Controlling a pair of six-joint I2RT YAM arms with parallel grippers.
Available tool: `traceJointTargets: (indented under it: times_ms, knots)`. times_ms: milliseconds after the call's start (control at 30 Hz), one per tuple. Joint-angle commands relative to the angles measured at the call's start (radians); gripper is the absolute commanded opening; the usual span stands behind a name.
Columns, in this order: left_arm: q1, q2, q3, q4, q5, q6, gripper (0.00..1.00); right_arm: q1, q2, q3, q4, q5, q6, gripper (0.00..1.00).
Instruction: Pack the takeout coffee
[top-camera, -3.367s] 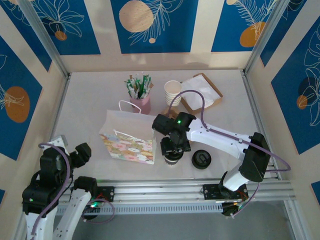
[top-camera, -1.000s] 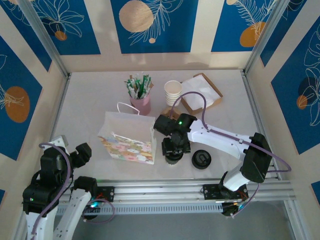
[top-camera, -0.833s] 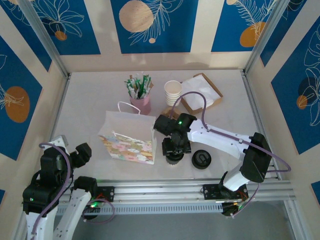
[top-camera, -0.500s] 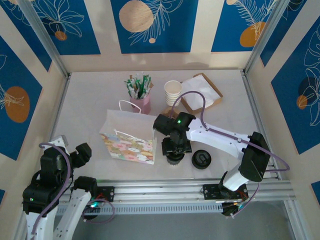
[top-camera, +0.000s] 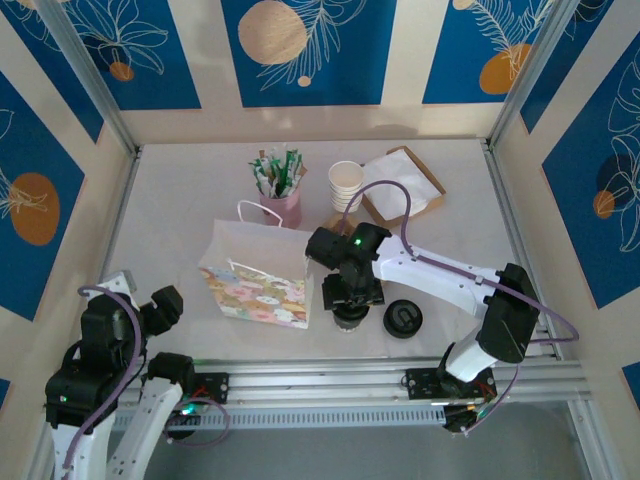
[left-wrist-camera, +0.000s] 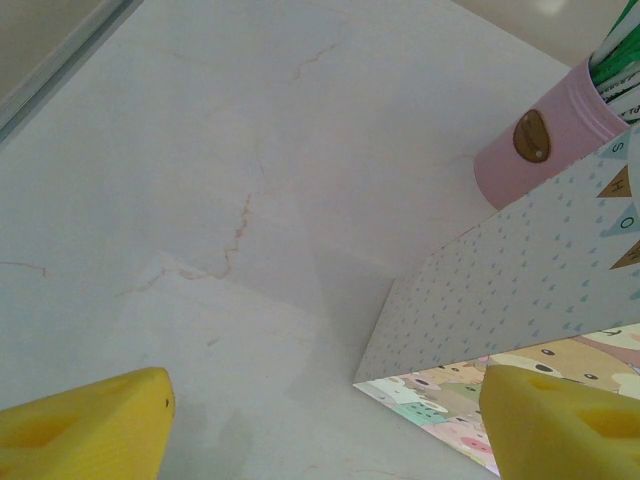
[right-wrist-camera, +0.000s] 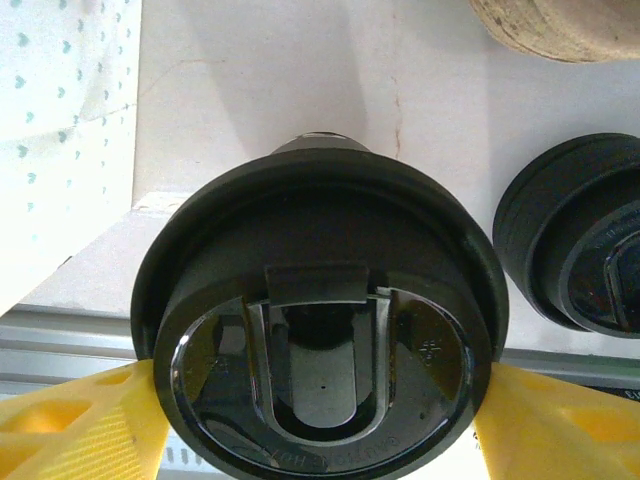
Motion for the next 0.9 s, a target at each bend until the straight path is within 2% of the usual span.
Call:
traceJointTargets:
  times_ms: [0, 433, 567, 733, 867]
  knots:
    - [-0.006, 0.005, -0.005, 0.001, 0.002, 0.01, 0.79, 0.005, 0.013, 0.02, -0.038, 0.007, 0.017, 0.78]
    - [-0.006, 0.005, -0.006, 0.002, 0.002, 0.01, 0.78, 0.01, -0.005, 0.026, -0.034, 0.008, 0.027, 0.8]
    - [-0.005, 0.005, -0.005, 0.003, 0.0, 0.012, 0.78, 0.014, -0.051, 0.024, -0.019, 0.025, 0.002, 0.85]
    - [-0.005, 0.005, -0.001, 0.006, 0.0, 0.015, 0.78, 0.015, -0.126, 0.03, 0.029, 0.026, -0.114, 0.89]
    - [-0.007, 0.006, -0.001, 0.019, 0.008, 0.018, 0.78, 0.048, -0.233, -0.037, 0.154, 0.101, -0.335, 0.89]
